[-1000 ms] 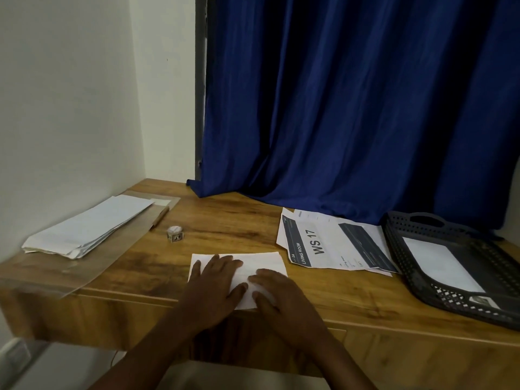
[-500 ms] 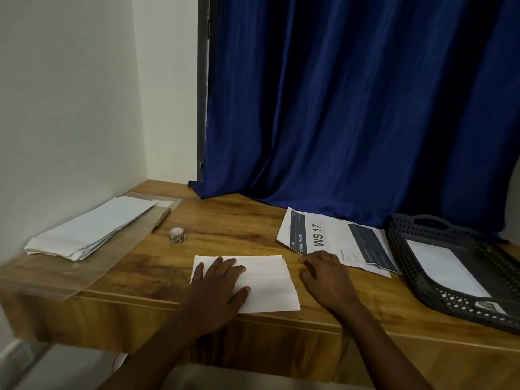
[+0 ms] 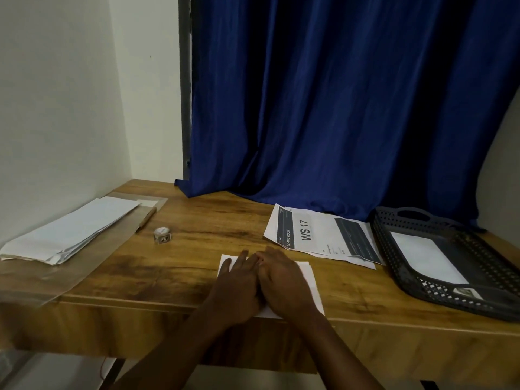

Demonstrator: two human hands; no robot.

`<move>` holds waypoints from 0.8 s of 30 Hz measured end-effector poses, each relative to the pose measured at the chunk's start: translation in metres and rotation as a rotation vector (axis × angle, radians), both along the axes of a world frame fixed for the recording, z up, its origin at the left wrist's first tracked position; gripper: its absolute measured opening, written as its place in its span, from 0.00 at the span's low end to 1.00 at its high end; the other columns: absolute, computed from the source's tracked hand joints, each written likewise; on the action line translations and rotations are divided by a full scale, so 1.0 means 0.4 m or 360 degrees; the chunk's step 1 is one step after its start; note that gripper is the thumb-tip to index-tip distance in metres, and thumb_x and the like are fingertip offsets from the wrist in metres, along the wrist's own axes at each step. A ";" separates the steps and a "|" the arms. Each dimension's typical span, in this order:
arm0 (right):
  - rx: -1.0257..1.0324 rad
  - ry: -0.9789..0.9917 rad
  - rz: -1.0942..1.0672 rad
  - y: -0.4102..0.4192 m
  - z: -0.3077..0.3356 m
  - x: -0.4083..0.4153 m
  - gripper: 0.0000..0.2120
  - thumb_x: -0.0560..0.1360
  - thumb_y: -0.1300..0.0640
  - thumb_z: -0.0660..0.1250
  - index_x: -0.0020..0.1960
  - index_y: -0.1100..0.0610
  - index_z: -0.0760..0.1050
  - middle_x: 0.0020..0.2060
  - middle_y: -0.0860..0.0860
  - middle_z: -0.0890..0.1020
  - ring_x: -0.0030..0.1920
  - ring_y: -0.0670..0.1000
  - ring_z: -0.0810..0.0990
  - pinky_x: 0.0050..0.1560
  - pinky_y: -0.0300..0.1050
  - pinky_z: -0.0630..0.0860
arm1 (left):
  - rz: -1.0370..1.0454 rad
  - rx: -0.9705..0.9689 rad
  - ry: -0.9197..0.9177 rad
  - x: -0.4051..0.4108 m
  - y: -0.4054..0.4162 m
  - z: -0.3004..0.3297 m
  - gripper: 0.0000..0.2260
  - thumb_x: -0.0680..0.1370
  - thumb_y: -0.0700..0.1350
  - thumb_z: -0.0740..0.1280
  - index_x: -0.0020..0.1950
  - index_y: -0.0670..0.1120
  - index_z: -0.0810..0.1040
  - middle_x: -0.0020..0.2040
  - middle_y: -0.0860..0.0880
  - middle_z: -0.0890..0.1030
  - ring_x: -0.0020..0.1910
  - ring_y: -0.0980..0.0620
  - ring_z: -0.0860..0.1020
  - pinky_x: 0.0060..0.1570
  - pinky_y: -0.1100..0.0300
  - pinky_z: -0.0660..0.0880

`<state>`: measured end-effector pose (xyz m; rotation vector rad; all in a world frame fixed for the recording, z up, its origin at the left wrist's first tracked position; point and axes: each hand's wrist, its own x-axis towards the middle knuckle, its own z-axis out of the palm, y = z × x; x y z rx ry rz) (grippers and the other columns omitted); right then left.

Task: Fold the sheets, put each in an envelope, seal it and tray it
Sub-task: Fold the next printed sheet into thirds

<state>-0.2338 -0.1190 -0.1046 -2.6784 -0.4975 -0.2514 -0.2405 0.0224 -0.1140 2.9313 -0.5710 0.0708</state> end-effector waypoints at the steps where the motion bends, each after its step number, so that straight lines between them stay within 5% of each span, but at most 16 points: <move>1: -0.0100 0.0106 0.0013 0.002 -0.013 0.004 0.32 0.80 0.40 0.43 0.79 0.51 0.61 0.80 0.49 0.61 0.81 0.49 0.55 0.81 0.53 0.50 | -0.0004 0.0077 0.0015 0.002 0.004 -0.005 0.31 0.80 0.60 0.46 0.83 0.51 0.51 0.83 0.51 0.50 0.82 0.46 0.45 0.78 0.43 0.44; 3: -0.0183 0.0240 0.0022 -0.008 -0.032 0.013 0.29 0.84 0.40 0.42 0.82 0.50 0.54 0.82 0.48 0.55 0.82 0.50 0.50 0.80 0.55 0.44 | -0.0005 0.0140 -0.0036 0.003 0.015 -0.018 0.41 0.71 0.63 0.34 0.83 0.52 0.52 0.83 0.51 0.50 0.82 0.48 0.47 0.78 0.44 0.45; 7: -0.0319 0.0279 -0.0054 -0.050 -0.040 0.023 0.49 0.67 0.27 0.28 0.82 0.47 0.49 0.82 0.47 0.51 0.82 0.50 0.45 0.80 0.57 0.42 | 0.0083 0.0076 -0.0034 0.011 0.039 -0.029 0.46 0.70 0.71 0.26 0.83 0.51 0.49 0.83 0.51 0.48 0.82 0.51 0.46 0.78 0.46 0.43; 12: -0.0424 0.0318 -0.0213 -0.158 -0.040 0.033 0.40 0.76 0.28 0.37 0.83 0.47 0.46 0.82 0.47 0.47 0.82 0.50 0.44 0.80 0.56 0.43 | 0.0241 0.0098 0.0089 0.008 0.112 -0.008 0.36 0.80 0.68 0.38 0.83 0.50 0.45 0.83 0.50 0.45 0.82 0.50 0.44 0.79 0.43 0.42; 16: -0.0124 0.0201 -0.0255 -0.184 -0.043 0.020 0.37 0.79 0.29 0.42 0.82 0.47 0.53 0.82 0.46 0.54 0.81 0.48 0.51 0.80 0.52 0.48 | 0.0272 -0.0005 0.0087 0.003 0.143 -0.012 0.54 0.63 0.75 0.24 0.83 0.49 0.45 0.83 0.51 0.45 0.82 0.51 0.43 0.79 0.44 0.41; 20: 0.0395 0.0003 -0.0073 -0.205 -0.027 -0.037 0.38 0.73 0.21 0.50 0.74 0.40 0.68 0.76 0.38 0.67 0.75 0.40 0.63 0.77 0.49 0.63 | 0.0037 -0.0332 -0.0011 -0.024 0.157 -0.001 0.45 0.71 0.80 0.42 0.82 0.57 0.50 0.83 0.57 0.48 0.81 0.55 0.43 0.79 0.46 0.44; 24: -0.0031 0.0072 0.0208 -0.235 -0.018 -0.109 0.37 0.69 0.22 0.61 0.74 0.34 0.65 0.74 0.30 0.61 0.73 0.34 0.56 0.75 0.42 0.57 | -0.0276 -0.0268 -0.0115 -0.074 0.187 -0.014 0.40 0.71 0.78 0.60 0.79 0.64 0.58 0.80 0.64 0.54 0.78 0.62 0.50 0.76 0.59 0.52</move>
